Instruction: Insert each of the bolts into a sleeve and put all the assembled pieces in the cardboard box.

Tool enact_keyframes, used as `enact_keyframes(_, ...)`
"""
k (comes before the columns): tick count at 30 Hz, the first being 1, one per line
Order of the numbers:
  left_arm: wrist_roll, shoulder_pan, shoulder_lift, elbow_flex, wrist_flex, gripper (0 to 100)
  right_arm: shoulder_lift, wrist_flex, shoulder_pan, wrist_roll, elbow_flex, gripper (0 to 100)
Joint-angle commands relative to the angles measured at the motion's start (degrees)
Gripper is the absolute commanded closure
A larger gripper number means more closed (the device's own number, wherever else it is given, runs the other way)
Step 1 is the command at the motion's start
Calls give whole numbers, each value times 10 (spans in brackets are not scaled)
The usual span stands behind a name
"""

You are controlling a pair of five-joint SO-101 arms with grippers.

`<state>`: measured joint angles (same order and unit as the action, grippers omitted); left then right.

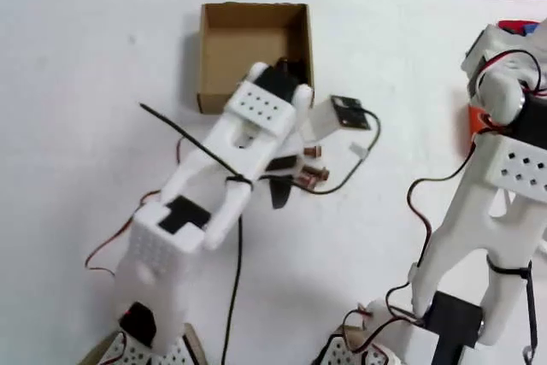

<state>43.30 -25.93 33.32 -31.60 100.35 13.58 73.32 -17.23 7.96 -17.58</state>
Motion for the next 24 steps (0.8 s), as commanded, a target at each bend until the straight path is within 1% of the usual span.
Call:
enact_keyframes(1, 18, -29, 16, -45, 13, 714, 3, -17, -8, 3, -32, 976)
enact_keyframes(5, 39, -46, 44, -49, 7, 722, 2, -32, -33, 3, -33, 975)
enact_keyframes(7, 52, -47, 53, -49, -11, 763, 0, -44, -50, 4, -33, 975)
enact_keyframes(9, 68, -47, 59, -49, -27, 826, 0, -51, -59, 6, -33, 975)
enact_keyframes(12, 76, -47, 64, -49, -40, 892, 3, -50, -59, 6, -33, 975)
enact_keyframes(14, 76, -49, 66, -49, -40, 879, 3, -50, -59, 6, -33, 975)
enact_keyframes(19, 75, -51, 70, -49, -42, 803, -1, -51, -59, 7, -32, 975)
enact_keyframes(24, 75, -68, 73, -49, -68, 805, -1, -51, -59, 7, -32, 975)
